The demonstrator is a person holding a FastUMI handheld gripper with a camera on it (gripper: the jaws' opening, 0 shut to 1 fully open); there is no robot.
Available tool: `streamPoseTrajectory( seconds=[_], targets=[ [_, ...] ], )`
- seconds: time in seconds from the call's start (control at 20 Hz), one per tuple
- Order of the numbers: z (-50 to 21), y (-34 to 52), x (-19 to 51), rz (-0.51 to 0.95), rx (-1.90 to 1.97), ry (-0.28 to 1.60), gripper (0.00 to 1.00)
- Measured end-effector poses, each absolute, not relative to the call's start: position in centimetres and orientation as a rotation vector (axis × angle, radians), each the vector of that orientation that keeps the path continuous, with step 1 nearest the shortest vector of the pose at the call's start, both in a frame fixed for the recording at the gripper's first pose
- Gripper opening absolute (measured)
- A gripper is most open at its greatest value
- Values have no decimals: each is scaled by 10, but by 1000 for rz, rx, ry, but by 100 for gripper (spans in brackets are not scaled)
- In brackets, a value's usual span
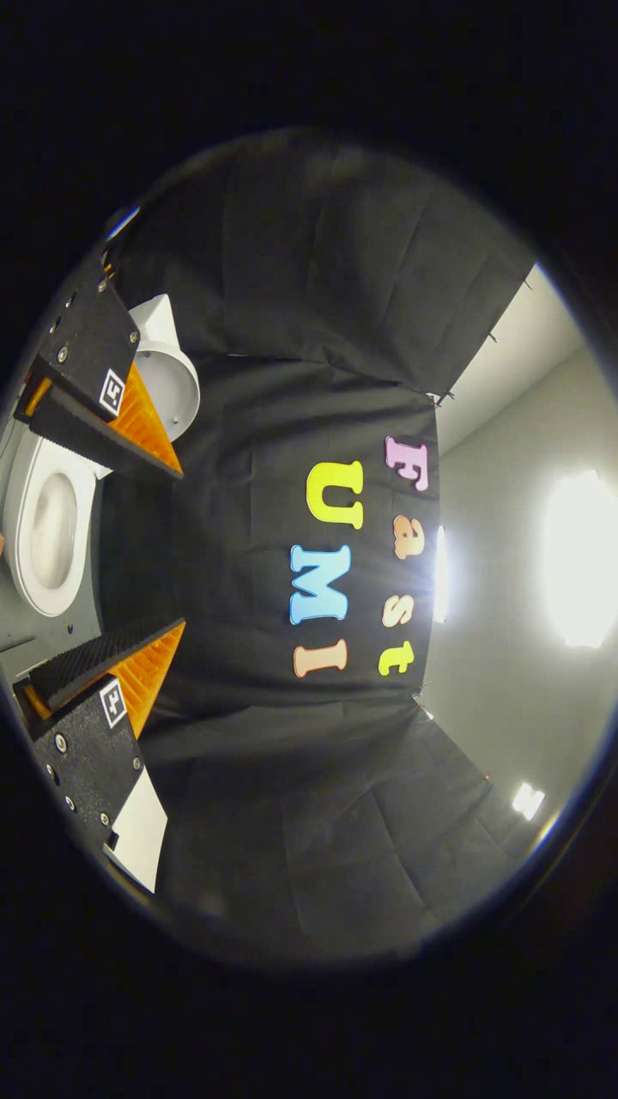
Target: Open the toilet lid.
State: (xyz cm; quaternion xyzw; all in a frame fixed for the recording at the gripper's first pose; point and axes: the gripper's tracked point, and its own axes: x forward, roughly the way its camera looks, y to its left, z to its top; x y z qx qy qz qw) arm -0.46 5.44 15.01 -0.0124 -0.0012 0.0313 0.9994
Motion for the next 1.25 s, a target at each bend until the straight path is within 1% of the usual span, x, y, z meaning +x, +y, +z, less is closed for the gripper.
streamPoseTrajectory(
  seconds=[1.25],
  targets=[
    [140, 51, -2, 52, 1, 21, 95]
  ],
)
